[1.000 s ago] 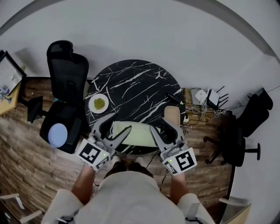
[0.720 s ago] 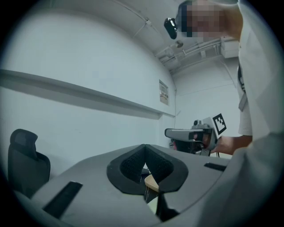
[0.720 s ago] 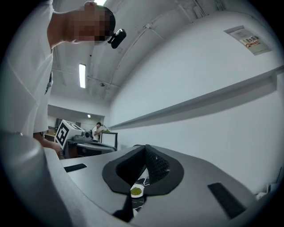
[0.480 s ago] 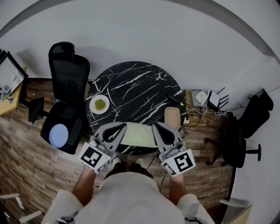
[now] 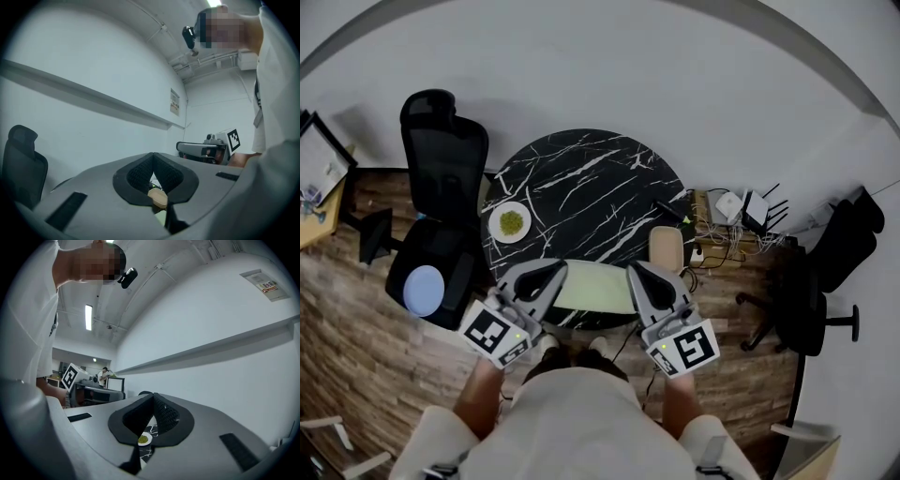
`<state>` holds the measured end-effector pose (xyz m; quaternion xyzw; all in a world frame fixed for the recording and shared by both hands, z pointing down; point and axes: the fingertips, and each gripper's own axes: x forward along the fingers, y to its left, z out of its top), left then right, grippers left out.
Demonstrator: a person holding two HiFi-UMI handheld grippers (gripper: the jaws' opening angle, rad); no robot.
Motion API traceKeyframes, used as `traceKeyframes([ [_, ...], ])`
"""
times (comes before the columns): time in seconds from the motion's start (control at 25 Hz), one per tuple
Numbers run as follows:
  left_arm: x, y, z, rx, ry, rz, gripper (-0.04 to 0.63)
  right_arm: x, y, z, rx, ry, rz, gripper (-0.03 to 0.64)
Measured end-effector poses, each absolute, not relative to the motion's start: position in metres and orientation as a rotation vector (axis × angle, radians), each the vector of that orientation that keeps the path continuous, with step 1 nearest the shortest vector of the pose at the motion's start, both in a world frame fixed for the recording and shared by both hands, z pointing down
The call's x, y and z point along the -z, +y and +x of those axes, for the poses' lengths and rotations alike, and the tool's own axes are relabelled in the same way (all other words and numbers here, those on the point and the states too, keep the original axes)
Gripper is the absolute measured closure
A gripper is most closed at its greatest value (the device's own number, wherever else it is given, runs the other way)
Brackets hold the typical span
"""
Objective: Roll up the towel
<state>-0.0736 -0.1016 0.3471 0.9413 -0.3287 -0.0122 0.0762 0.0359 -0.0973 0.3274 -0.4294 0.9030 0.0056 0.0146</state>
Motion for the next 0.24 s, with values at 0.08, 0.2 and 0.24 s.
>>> traceKeyframes([
  [0.08,-0.3483,-0.1011,-0.0737,0.040,-0.986,2.818,0.592,-0.3289,-0.0977,0.0357,-0.018,2.816,-1.338,0.624],
  [0.2,-0.3496,-0.1006,-0.0740,0.036,-0.987,2.812,0.592,-0.3311,-0.0984,0.0362,-0.013,2.822,-1.352,0.624],
  [0.24,-0.3500,-0.1004,-0.0741,0.033,-0.987,2.812,0.592,-0.3317,-0.0985,0.0364,-0.011,2.823,-1.356,0.624],
])
